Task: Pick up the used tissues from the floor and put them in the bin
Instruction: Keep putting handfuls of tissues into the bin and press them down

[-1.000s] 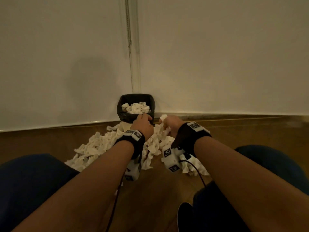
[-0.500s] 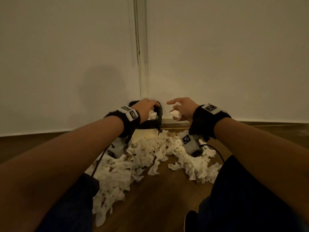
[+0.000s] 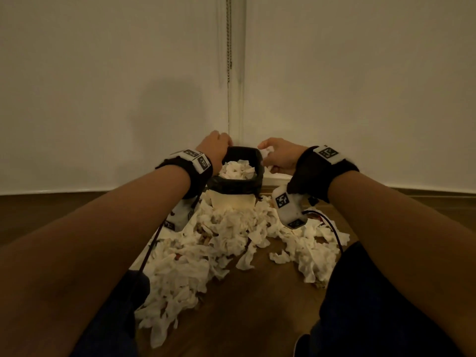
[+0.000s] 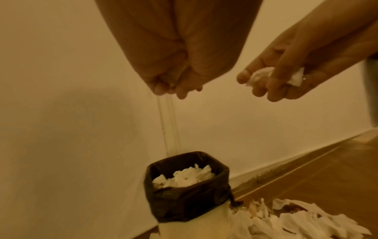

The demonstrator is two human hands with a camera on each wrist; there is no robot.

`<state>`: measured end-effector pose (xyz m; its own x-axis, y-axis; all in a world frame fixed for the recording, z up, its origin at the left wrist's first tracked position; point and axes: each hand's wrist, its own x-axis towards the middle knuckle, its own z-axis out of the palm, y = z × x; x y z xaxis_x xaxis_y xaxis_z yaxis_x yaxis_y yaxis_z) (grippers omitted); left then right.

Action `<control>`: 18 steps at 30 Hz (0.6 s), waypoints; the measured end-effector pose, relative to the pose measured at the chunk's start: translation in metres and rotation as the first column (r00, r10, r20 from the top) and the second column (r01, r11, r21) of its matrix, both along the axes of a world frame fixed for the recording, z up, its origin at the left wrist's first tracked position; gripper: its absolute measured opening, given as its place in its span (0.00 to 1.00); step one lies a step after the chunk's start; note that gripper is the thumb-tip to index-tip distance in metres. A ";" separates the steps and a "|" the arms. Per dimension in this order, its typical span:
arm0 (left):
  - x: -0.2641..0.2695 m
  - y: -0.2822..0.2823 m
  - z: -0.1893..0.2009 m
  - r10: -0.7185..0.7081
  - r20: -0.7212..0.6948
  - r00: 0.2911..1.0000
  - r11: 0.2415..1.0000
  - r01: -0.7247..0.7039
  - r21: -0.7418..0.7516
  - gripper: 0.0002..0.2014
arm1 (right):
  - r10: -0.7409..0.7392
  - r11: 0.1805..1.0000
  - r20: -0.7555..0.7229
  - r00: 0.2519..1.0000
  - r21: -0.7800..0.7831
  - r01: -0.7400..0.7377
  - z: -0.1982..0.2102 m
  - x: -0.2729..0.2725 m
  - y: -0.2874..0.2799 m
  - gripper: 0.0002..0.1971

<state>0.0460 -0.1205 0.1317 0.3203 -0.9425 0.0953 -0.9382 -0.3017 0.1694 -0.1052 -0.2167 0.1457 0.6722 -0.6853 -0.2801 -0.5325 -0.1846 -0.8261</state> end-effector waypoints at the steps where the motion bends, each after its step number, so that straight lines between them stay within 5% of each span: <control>1: 0.004 0.002 -0.003 0.049 -0.011 0.999 0.999 -0.049 0.010 0.24 | -0.016 1.000 0.011 1.000 0.025 0.016 -0.003 0.004 0.000 0.20; 7: 0.023 0.005 -0.014 0.154 -0.099 0.983 0.988 -0.153 0.022 0.15 | -0.215 0.915 0.215 0.953 0.386 0.120 -0.007 0.028 -0.006 0.16; 11: 0.030 -0.003 -0.022 0.109 0.034 0.994 0.994 -0.109 0.026 0.15 | -0.135 0.986 0.153 0.979 -0.075 0.147 -0.017 0.041 -0.012 0.08; 18: 0.030 -0.020 -0.046 0.007 -0.042 0.999 1.000 -0.007 0.008 0.21 | -0.134 0.982 0.138 0.981 -0.117 0.150 -0.030 0.058 -0.028 0.22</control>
